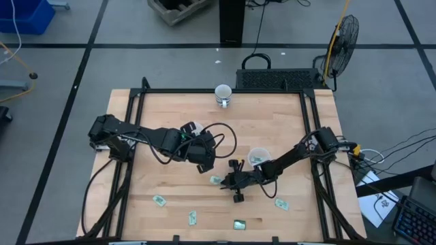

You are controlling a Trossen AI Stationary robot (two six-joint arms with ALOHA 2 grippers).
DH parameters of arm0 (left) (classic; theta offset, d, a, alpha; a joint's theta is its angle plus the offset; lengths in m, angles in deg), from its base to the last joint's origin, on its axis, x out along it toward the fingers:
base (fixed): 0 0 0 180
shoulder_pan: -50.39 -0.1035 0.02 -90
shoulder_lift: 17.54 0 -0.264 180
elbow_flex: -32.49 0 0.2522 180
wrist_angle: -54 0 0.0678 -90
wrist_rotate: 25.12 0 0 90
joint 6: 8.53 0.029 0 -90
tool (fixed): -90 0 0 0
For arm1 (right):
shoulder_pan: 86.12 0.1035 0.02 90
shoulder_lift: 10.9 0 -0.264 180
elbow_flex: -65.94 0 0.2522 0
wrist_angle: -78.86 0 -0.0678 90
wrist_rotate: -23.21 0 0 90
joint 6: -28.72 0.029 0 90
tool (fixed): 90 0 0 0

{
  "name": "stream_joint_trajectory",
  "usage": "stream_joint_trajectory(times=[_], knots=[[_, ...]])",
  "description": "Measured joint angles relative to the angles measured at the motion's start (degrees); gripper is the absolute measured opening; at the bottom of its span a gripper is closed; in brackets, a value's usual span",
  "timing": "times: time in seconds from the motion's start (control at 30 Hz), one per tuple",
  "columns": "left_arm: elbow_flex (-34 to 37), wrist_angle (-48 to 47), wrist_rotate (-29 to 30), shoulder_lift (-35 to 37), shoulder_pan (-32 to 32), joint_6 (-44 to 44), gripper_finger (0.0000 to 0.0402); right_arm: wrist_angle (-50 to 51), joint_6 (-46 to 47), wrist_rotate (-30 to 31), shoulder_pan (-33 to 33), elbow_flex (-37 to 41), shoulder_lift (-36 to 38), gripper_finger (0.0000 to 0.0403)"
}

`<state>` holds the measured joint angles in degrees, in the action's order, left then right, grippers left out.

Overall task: Pick and place Stevia / Truvia into bins
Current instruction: Put the light green stevia packet into the right transparent container

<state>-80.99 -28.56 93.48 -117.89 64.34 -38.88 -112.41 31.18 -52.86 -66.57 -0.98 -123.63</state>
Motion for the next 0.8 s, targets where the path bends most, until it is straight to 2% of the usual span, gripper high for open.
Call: stream_joint_trajectory(times=[0.13, 0.33, 0.43, 0.53, 0.63, 0.8], knots=[[0.0, 0.0, 0.0, 0.0, 0.0, 0.0, 0.0037, 8.1, -0.2, 2.4, 0.4, 0.1, 8.5, 0.0001], [0.0, 0.0, 0.0, 0.0, 0.0, -0.1, 0.0037, 27.7, 1.6, 14.2, 2.7, 0.0, 25.9, 0.0001], [0.0, 0.0, 0.0, 0.0, 0.0, -0.4, 0.0037, 40.7, 10.3, 18.4, 3.2, -0.1, 33.2, 0.0001], [0.0, 0.0, 0.0, 0.0, 0.0, -1.3, 0.0037, 55.4, 21.7, 22.1, 3.2, -0.1, 37.3, 0.0], [0.0, 0.0, 0.0, 0.0, 0.0, -1.3, 0.0037, 62.4, 28.6, 22.0, 2.8, 1.6, 38.8, 0.0], [0.0, 0.0, 0.0, 0.0, 0.0, -1.4, 0.0037, 61.5, 32.3, 16.0, 2.6, 6.7, 38.7, 0.0]])
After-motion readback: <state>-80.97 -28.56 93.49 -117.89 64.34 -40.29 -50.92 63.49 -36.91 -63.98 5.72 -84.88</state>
